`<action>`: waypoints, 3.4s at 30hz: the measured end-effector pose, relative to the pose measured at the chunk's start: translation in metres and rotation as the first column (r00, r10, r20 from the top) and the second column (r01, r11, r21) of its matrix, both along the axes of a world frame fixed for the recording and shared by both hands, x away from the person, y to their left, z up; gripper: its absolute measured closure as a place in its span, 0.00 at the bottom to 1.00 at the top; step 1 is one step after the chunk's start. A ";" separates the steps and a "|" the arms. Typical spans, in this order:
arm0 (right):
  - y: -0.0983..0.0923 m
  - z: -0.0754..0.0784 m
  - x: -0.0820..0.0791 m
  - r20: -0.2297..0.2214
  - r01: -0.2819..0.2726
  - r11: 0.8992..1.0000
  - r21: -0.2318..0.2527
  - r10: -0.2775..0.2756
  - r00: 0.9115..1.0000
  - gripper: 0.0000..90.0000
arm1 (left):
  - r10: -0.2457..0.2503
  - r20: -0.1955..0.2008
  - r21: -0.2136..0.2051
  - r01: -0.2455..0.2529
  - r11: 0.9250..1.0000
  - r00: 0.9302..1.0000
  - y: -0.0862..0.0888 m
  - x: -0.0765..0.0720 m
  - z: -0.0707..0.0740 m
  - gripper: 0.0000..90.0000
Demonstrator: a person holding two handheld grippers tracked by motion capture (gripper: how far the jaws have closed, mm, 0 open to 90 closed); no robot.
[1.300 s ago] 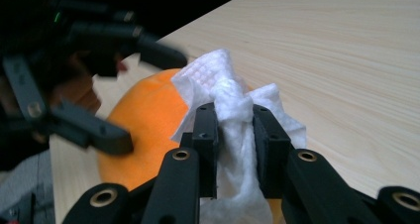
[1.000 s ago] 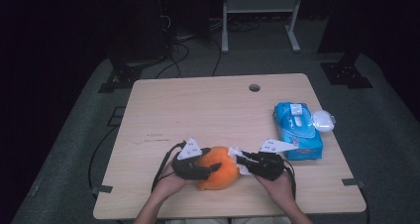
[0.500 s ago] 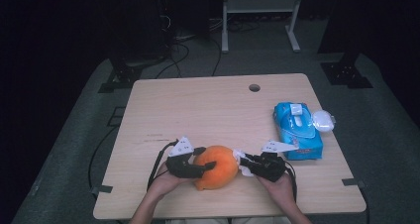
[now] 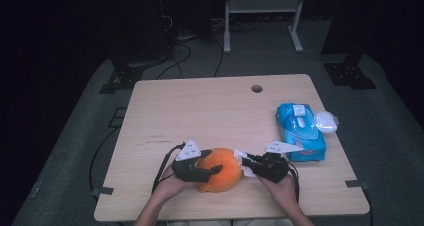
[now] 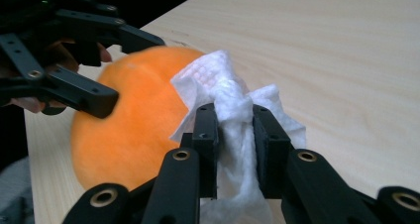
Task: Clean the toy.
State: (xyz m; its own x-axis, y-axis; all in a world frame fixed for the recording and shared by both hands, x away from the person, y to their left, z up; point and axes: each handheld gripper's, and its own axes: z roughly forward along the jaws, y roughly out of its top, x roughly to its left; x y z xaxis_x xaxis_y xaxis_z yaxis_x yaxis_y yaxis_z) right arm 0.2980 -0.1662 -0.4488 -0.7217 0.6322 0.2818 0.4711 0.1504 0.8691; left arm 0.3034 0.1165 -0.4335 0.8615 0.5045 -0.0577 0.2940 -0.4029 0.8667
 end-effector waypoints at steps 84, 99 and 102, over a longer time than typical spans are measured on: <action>-0.002 0.047 -0.013 0.135 -0.042 0.983 -0.178 0.067 0.989 0.83 | -0.043 -0.036 0.004 0.043 0.999 0.998 -0.033 -0.017 0.011 0.16; 0.017 0.048 -0.021 0.128 -0.153 0.977 -0.145 0.172 0.977 0.83 | -0.101 0.015 0.114 0.098 0.989 0.995 -0.041 -0.027 0.008 0.25; 0.002 0.045 -0.013 0.124 -0.074 0.984 -0.161 0.095 0.988 0.83 | -0.090 -0.012 0.096 0.091 0.991 0.996 -0.036 -0.024 0.007 0.22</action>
State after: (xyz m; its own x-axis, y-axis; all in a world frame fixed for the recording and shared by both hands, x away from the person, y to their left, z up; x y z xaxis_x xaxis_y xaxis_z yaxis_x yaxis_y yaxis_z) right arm 0.2853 -0.1639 -0.4042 -0.7984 0.5960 0.0850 0.3353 0.3229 0.8851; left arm 0.2792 0.0803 -0.4264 0.9037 0.4278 -0.0199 0.2592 -0.5094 0.8206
